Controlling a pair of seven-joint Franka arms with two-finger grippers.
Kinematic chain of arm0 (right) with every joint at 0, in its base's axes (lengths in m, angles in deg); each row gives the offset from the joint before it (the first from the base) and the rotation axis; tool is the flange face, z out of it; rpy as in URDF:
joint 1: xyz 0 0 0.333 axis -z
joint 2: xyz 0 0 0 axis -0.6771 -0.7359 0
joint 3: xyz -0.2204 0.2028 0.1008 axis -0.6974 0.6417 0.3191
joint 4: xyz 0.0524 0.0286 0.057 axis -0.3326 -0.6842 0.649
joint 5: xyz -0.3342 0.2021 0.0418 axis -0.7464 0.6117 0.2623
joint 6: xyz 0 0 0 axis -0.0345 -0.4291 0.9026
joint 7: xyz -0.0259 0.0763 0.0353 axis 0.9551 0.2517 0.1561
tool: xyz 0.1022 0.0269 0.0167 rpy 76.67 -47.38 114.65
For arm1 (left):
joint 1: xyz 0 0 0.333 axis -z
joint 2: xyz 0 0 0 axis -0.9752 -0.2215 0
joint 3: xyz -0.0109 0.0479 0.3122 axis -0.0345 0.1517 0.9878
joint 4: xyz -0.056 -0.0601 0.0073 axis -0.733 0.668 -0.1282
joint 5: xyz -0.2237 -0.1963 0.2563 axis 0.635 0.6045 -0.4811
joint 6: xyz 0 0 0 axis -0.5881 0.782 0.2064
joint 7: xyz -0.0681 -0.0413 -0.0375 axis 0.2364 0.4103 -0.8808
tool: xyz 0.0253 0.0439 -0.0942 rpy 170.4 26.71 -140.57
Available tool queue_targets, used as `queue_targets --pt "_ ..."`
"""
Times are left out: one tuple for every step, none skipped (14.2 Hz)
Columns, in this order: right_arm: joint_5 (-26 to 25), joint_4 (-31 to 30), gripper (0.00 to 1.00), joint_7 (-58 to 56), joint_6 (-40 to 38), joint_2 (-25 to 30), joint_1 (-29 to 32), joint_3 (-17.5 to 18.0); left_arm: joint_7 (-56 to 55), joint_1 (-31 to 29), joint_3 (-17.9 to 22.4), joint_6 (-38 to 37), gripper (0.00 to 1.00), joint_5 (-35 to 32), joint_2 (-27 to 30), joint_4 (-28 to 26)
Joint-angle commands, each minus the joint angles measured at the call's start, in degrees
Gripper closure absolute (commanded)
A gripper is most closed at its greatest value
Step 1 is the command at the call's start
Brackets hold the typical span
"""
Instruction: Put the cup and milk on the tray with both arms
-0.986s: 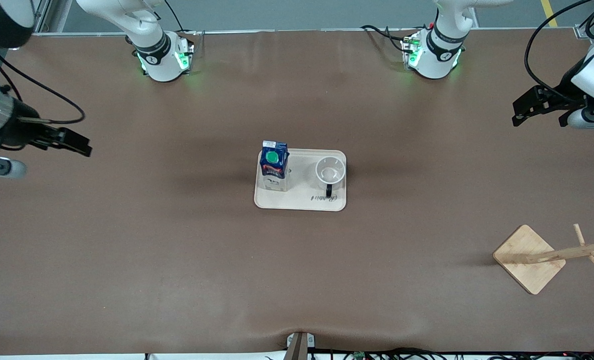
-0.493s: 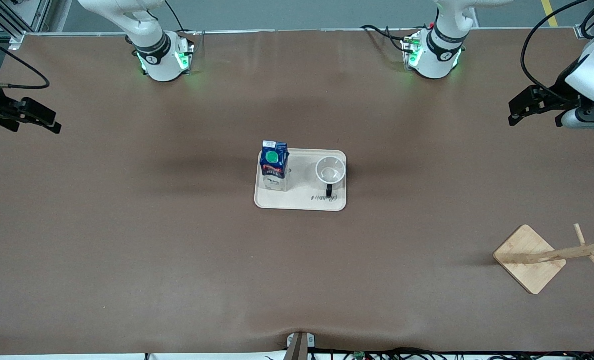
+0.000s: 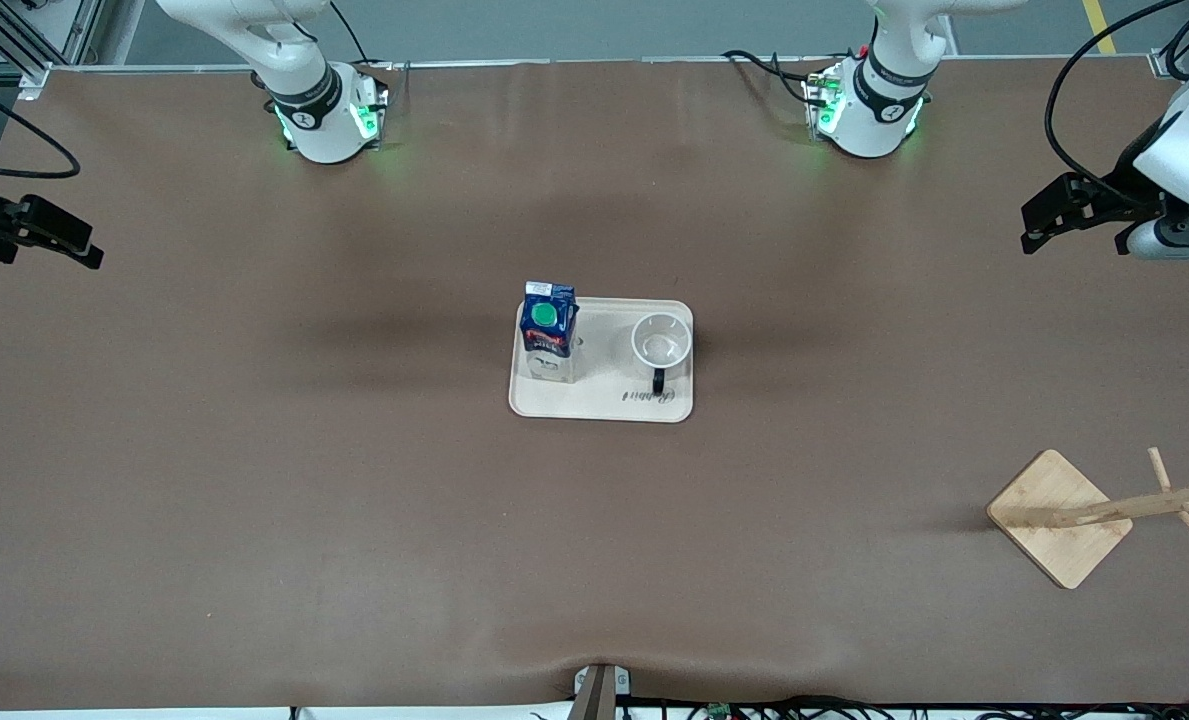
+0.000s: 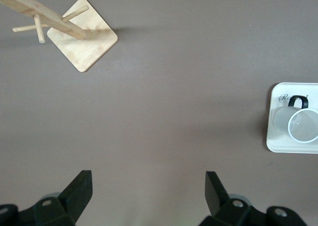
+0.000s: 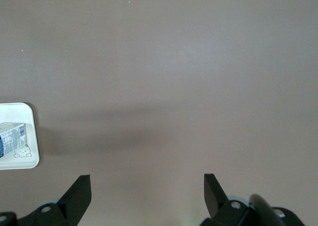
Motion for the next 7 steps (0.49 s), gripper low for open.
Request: queue_targets --pt "-1.1 1.8 0.00 -0.3 -1.2 -0.7 1.2 1.2 -0.7 0.0 -0.3 0.1 0.00 -1.1 -0.7 1.2" --pt "-1.1 1.8 0.00 -0.7 -1.2 -0.7 1.3 1.2 -0.8 -0.1 -0.3 0.1 0.00 -1.2 -0.7 1.2" --pt "-1.1 1.8 0.00 -0.8 -1.3 -0.7 1.4 1.2 -0.7 -0.2 -0.3 0.1 0.00 -1.2 -0.7 1.2" --pt "-1.1 1.8 0.00 -0.9 -1.3 -0.7 1.4 1.2 -0.7 -0.3 -0.3 0.1 0.00 -1.2 -0.7 1.2" --pt "-1.0 1.9 0.00 -0.9 -1.1 -0.7 1.5 1.1 -0.8 -0.3 -0.3 0.0 0.00 -1.2 -0.7 1.2" --pt "-1.0 1.9 0.00 -0.9 -1.0 -0.7 1.5 1.1 -0.8 -0.2 -0.3 -0.1 0.00 -1.1 -0.7 1.2" --pt "-0.9 1.9 0.00 -0.9 -1.0 -0.7 1.5 1.1 -0.8 -0.3 -0.3 -0.2 0.00 -1.1 -0.7 1.1"
